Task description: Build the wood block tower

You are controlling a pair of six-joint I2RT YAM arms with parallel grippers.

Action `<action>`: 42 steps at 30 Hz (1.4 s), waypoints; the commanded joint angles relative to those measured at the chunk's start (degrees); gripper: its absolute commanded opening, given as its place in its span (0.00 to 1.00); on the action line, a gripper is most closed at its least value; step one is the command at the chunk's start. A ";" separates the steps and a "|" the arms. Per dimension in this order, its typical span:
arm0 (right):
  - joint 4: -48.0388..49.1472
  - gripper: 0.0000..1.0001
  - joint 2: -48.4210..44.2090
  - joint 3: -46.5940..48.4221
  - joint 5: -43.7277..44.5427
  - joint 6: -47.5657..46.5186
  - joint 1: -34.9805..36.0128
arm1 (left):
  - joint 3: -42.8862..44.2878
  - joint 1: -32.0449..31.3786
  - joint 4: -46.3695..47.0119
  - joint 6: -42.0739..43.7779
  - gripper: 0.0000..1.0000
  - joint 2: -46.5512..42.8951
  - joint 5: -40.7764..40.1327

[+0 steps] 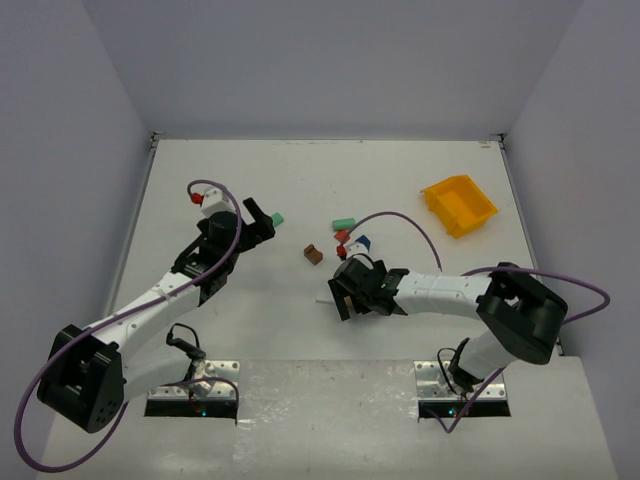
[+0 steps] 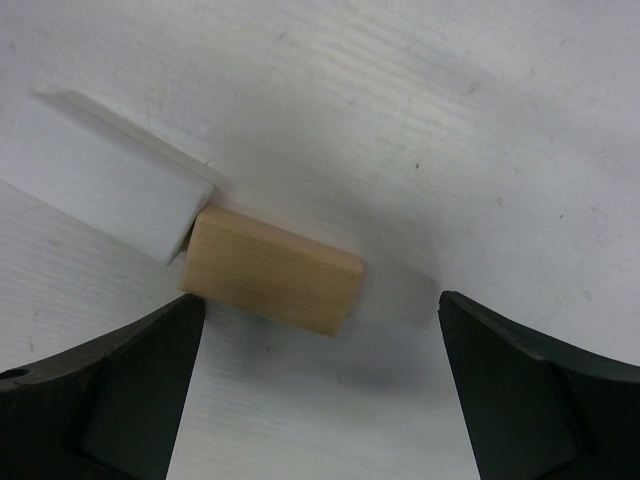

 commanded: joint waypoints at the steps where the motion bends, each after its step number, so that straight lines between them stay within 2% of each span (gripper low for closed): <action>1: 5.96 0.99 -3.18 0.04 6.42 2.15 -0.74 | 0.03 0.52 2.29 -0.42 1.00 -0.26 0.41; 7: 5.90 0.99 -9.06 -2.17 5.12 1.44 -0.71 | 0.09 0.52 2.37 -0.42 1.00 -0.11 0.47; 17: 6.35 0.99 -10.47 -3.17 2.68 -0.47 -0.65 | 0.21 0.52 2.48 -0.31 1.00 0.01 0.86; 19: 8.33 0.99 -10.88 -3.57 1.18 -5.31 -0.65 | 0.14 0.52 2.55 -0.24 1.00 0.07 0.93; 22: 10.98 0.99 -9.78 -4.05 -5.99 -15.56 -0.73 | 0.28 0.52 2.55 -0.24 1.00 0.18 1.10; 25: 11.08 0.98 -7.97 -3.96 -6.32 -24.97 -1.24 | 0.26 0.52 2.73 -0.10 1.00 0.25 1.55; 32: 13.23 0.96 -8.01 -7.20 -17.49 -33.63 -6.00 | 0.13 0.52 2.97 0.10 1.00 0.08 1.62; 38: 17.36 0.88 -5.49 -7.23 -27.53 -39.18 -8.82 | 0.56 0.52 2.97 0.22 1.00 1.17 1.97; 42: 17.41 0.76 -3.30 -6.71 -28.97 -41.05 -9.53 | 0.45 0.52 3.10 0.28 1.00 0.97 1.55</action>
